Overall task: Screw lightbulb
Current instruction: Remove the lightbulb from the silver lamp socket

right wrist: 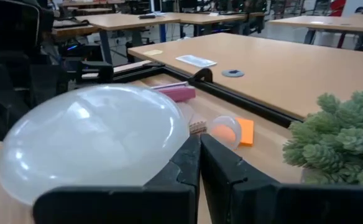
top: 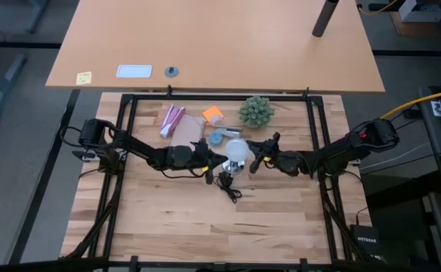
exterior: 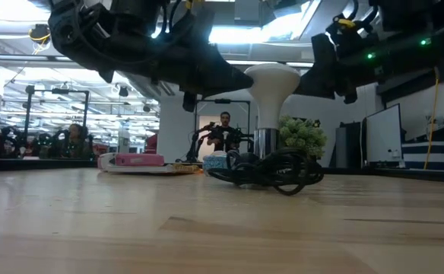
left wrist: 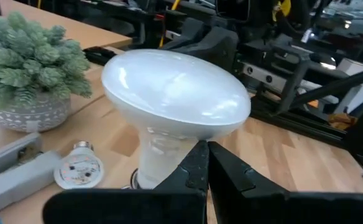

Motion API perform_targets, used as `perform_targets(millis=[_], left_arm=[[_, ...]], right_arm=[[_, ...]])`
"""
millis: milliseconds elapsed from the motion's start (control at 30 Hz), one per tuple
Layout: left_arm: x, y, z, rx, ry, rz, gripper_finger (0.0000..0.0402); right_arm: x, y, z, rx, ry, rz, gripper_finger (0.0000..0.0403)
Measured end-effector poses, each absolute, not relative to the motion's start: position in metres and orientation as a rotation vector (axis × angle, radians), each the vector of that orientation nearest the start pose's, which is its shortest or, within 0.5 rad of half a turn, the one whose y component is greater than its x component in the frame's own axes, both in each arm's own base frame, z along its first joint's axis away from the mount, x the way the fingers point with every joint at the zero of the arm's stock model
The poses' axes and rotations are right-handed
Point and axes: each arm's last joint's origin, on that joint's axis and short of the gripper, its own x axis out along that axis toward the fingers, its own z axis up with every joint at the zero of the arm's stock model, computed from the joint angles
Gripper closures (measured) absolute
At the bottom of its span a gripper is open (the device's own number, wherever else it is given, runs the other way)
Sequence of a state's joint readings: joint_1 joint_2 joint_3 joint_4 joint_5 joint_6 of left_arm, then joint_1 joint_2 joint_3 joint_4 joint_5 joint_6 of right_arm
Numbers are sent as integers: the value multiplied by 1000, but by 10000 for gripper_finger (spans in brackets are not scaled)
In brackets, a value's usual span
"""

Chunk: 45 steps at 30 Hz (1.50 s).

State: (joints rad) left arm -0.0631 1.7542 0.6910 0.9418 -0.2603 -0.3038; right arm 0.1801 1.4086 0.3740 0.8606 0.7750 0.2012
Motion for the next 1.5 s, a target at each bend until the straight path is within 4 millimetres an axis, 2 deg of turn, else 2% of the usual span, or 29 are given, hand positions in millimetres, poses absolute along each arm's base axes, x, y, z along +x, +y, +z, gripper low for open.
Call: perform_targets(millis=[267, 600, 700, 833, 967, 1133, 1333, 1500], left_arm=[[334, -13, 170, -233, 83, 219, 401], [325, -12, 205, -165, -28, 229, 401], [324, -8, 207, -137, -37, 255, 401], [324, 5, 207, -147, -35, 299, 401], [323, 18, 206, -163, -34, 341, 401], [323, 27, 202, -175, 5, 368, 401], [324, 24, 196, -189, 43, 344, 401], [326, 20, 190, -197, 59, 324, 401]], right_arm=[[239, 21, 173, 41, 96, -649, 387], [227, 19, 206, 21, -14, -633, 387], [223, 25, 214, 37, -38, -560, 387], [218, 43, 217, 45, -49, -463, 387], [215, 61, 214, 65, -35, -386, 387], [218, 68, 200, 101, 23, -410, 387], [225, 70, 180, 121, 82, -439, 387], [226, 70, 175, 123, 91, -477, 387]])
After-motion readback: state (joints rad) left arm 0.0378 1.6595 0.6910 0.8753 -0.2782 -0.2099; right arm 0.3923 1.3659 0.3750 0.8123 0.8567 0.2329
